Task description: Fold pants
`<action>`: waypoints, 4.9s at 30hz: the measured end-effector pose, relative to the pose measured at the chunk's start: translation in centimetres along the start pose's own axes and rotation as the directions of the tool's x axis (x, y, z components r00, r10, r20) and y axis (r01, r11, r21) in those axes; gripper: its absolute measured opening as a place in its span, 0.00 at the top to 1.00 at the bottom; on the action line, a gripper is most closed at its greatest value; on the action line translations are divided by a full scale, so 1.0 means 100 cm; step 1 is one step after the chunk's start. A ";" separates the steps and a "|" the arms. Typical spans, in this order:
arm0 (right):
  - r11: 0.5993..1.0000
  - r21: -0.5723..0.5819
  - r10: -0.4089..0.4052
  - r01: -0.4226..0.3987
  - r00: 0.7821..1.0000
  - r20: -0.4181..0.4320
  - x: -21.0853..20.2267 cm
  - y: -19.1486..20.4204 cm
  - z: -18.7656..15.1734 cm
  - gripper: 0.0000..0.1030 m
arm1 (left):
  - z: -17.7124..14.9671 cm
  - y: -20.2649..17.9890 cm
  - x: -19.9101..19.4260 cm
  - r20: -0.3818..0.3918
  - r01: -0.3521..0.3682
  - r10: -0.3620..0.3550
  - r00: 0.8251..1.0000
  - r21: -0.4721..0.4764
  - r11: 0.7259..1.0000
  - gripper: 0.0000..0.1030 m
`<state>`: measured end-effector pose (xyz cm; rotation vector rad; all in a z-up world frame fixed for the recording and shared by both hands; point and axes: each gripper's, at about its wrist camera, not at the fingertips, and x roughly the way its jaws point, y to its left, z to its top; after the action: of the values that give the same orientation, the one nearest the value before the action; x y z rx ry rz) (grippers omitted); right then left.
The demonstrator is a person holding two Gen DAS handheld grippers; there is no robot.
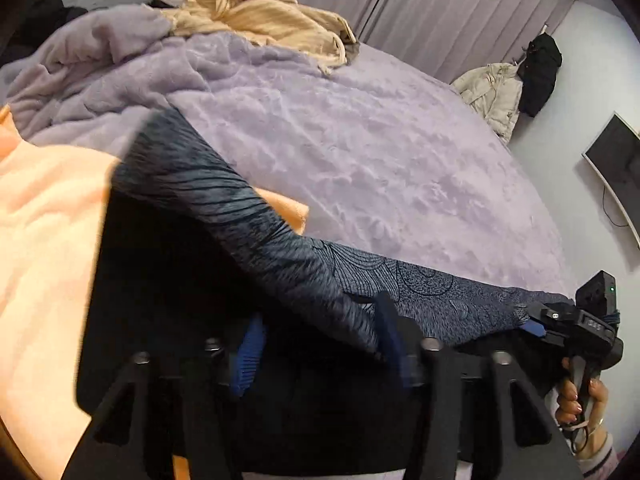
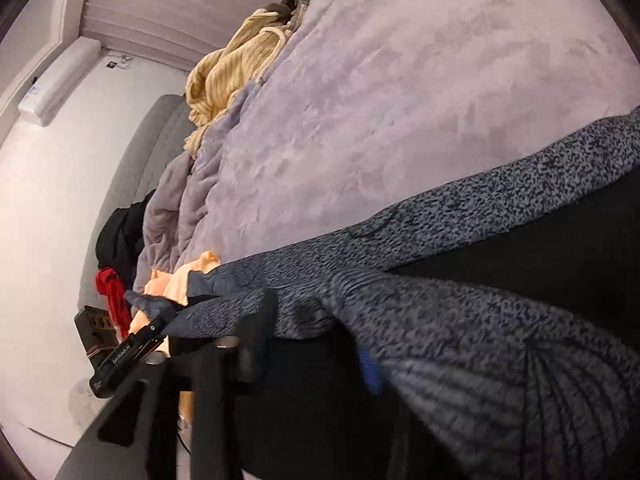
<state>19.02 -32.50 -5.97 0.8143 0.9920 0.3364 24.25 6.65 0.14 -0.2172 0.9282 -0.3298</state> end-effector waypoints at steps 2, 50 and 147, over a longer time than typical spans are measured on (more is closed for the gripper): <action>0.998 -0.055 0.012 -0.010 0.999 0.042 -0.021 0.022 -0.011 0.24 | -0.001 0.002 -0.029 0.096 -0.047 0.044 0.994 0.030 0.998 0.17; 0.948 0.226 0.051 -0.226 0.804 0.592 -0.333 -0.145 -0.174 0.88 | -0.114 -0.426 0.062 -0.373 0.539 -0.404 0.835 0.413 0.734 0.16; 0.990 0.089 0.108 -0.106 0.994 -0.016 -0.008 0.029 -0.125 0.49 | -0.044 0.025 0.042 0.017 -0.292 0.294 0.956 0.174 0.940 0.00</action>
<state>8.34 -25.35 -7.01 0.9484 0.9904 0.3962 23.44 7.27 -6.39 0.0851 0.9201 -0.1344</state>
